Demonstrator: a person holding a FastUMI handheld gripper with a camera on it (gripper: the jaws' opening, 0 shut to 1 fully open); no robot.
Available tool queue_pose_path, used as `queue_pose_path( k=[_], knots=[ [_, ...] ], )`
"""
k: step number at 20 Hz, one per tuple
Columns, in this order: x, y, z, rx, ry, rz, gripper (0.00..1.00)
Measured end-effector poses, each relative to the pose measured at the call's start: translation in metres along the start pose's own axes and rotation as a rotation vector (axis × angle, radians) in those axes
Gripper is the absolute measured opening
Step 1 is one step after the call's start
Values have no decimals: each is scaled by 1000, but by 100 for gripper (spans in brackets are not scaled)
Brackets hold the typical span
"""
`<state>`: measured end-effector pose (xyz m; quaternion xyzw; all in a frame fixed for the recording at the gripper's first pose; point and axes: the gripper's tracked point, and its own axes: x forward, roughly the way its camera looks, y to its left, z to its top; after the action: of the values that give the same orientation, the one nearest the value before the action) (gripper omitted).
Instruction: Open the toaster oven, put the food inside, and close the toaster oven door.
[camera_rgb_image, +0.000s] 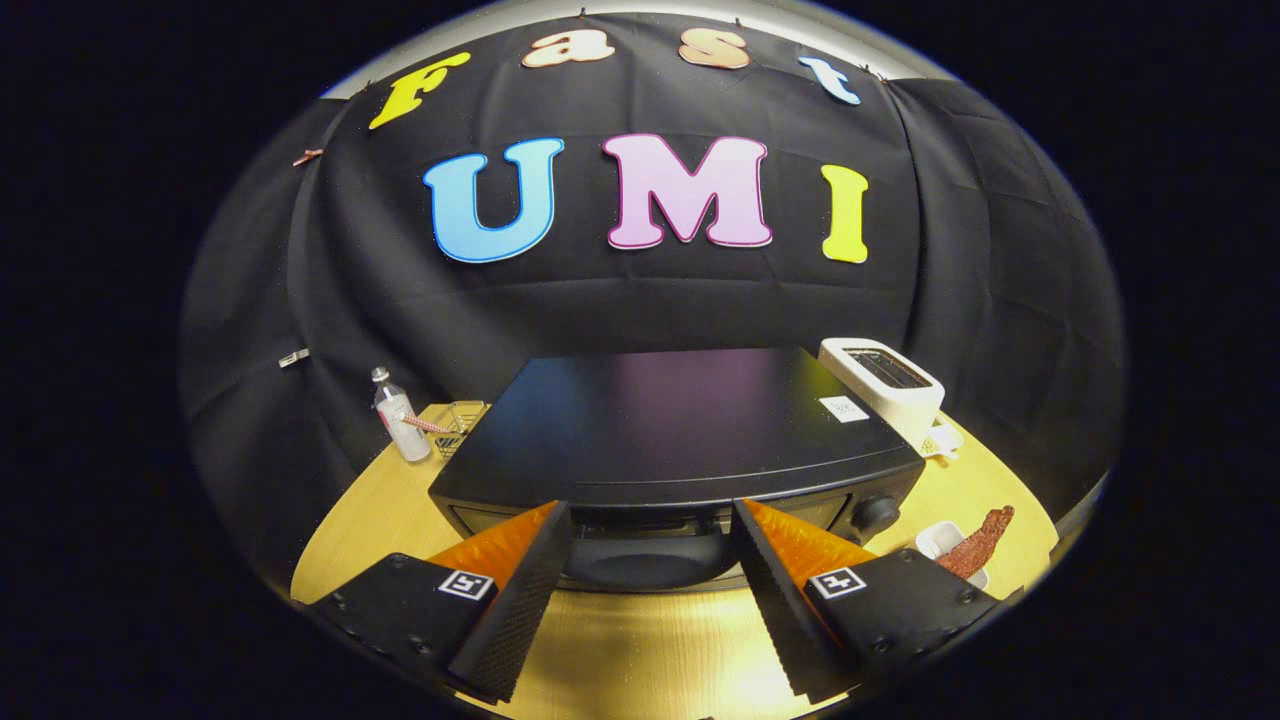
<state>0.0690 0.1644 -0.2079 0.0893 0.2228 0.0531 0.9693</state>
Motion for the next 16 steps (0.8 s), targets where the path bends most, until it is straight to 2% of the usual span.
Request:
queue_pose_path(
  k=[4,9,16],
  knots=[
    [7,2,0,-52,-11,-9,98],
    [5,1,-9,-48,7,-21,99],
    [-28,0,-38,-36,25,-8,99]
  ],
)
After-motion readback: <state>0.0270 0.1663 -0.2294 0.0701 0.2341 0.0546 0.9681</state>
